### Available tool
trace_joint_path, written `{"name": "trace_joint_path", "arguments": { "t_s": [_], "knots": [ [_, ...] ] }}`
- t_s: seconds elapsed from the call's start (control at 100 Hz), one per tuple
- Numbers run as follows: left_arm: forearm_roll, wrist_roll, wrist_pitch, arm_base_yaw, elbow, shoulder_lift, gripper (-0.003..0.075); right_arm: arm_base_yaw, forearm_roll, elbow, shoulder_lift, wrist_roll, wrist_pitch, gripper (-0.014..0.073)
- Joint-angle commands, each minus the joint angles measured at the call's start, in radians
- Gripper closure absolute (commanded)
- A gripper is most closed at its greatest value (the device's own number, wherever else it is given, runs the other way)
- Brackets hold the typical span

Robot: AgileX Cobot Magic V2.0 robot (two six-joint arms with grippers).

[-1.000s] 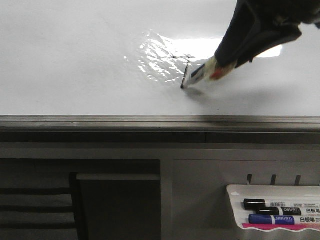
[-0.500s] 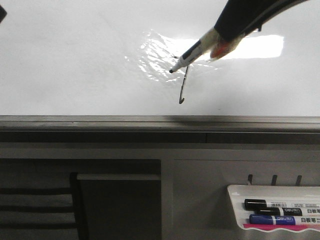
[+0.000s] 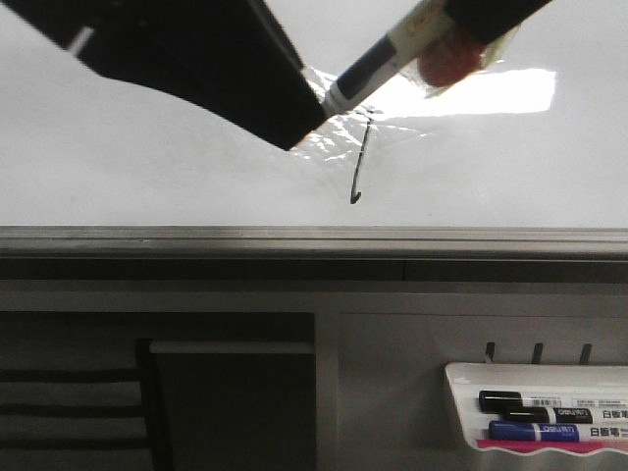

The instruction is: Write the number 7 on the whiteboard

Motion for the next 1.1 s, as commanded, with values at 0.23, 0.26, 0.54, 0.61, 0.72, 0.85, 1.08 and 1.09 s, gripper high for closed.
{"name": "trace_joint_path", "arguments": {
  "t_s": [0.23, 0.26, 0.54, 0.61, 0.72, 0.85, 1.08, 1.09],
  "knots": [
    [-0.031, 0.017, -0.137, -0.053, -0.073, 0.063, 0.0357, 0.0, 0.014, -0.033, -0.023, -0.015, -0.039, 0.0657],
    [-0.031, 0.017, -0.137, -0.053, -0.073, 0.063, 0.0357, 0.0, 0.012, -0.033, -0.023, -0.015, -0.039, 0.0657],
    [-0.031, 0.017, -0.128, -0.053, -0.087, 0.057, 0.0357, 0.0, -0.022, -0.033, -0.023, -0.015, -0.035, 0.0657],
    [-0.031, 0.017, -0.126, -0.053, -0.087, 0.054, 0.036, 0.0, -0.022, -0.033, -0.023, -0.015, -0.033, 0.0657],
    [-0.031, 0.017, -0.126, -0.053, -0.087, 0.05, 0.0425, 0.0, -0.022, -0.033, -0.023, -0.015, -0.029, 0.0657],
    [-0.031, 0.017, -0.126, -0.053, -0.087, 0.05, 0.0538, 0.0, -0.022, -0.033, -0.023, -0.015, -0.029, 0.0657],
    [-0.031, 0.017, -0.124, -0.053, -0.087, 0.05, 0.0647, 0.0, -0.002, -0.033, -0.023, -0.015, -0.027, 0.0657],
    [-0.031, 0.017, -0.122, -0.053, -0.087, 0.05, 0.0648, 0.0, 0.003, -0.033, -0.023, -0.015, -0.029, 0.0657]
  ]
}}
